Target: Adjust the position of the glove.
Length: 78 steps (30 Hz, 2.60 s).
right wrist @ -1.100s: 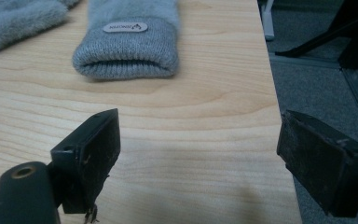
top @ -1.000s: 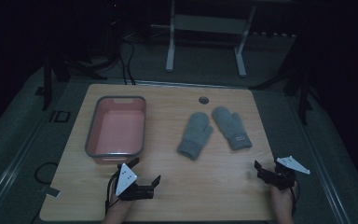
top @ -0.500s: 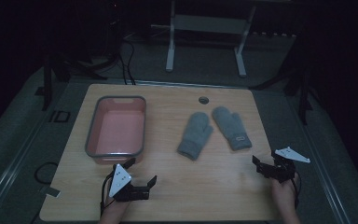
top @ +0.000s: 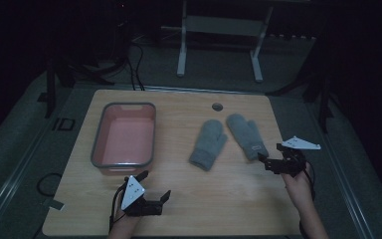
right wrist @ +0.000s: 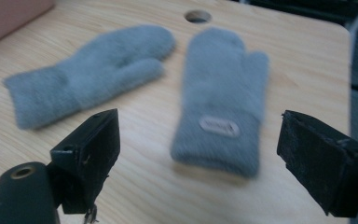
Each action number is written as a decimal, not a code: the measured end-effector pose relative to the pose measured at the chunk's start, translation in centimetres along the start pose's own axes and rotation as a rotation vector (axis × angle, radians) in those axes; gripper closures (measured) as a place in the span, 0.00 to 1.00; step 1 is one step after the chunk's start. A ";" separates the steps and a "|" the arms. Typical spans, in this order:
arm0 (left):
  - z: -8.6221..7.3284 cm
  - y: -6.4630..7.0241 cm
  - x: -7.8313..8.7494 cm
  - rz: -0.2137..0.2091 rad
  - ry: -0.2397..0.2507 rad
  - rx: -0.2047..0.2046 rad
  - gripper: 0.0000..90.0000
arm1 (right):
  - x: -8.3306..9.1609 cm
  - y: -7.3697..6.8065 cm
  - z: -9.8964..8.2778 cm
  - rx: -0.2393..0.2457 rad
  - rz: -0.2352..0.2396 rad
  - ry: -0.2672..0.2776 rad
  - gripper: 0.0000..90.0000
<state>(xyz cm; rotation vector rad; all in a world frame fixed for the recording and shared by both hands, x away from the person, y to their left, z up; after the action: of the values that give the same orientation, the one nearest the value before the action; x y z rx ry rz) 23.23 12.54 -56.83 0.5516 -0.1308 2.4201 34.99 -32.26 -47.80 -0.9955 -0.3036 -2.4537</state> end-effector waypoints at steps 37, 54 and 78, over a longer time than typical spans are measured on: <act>0.4 0.3 0.2 -0.020 -0.019 -0.018 0.01 | -15.1 -6.8 9.0 0.259 0.188 -0.155 0.41; 0.3 0.4 0.0 -0.037 -0.037 -0.016 0.01 | -18.1 -7.1 8.3 0.296 0.217 -0.252 0.86; 0.3 0.3 0.0 -0.026 -0.027 -0.010 0.01 | -7.4 -12.1 11.2 0.389 0.534 -0.077 0.92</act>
<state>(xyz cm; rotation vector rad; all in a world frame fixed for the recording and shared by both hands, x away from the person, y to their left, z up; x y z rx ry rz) 23.21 12.23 -56.55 0.5776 -0.1466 2.3858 40.22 -15.12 -45.40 -0.8643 -0.4530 -1.7934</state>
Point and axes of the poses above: each handheld gripper's, and its own axes: x roughly backward along the jaws, z roughly out of its top, y roughly to its right, the point moved 1 cm from there along -x, roughly forward along the jaws, and after that the axes turned 10 degrees about -y, right-handed, at the moved point
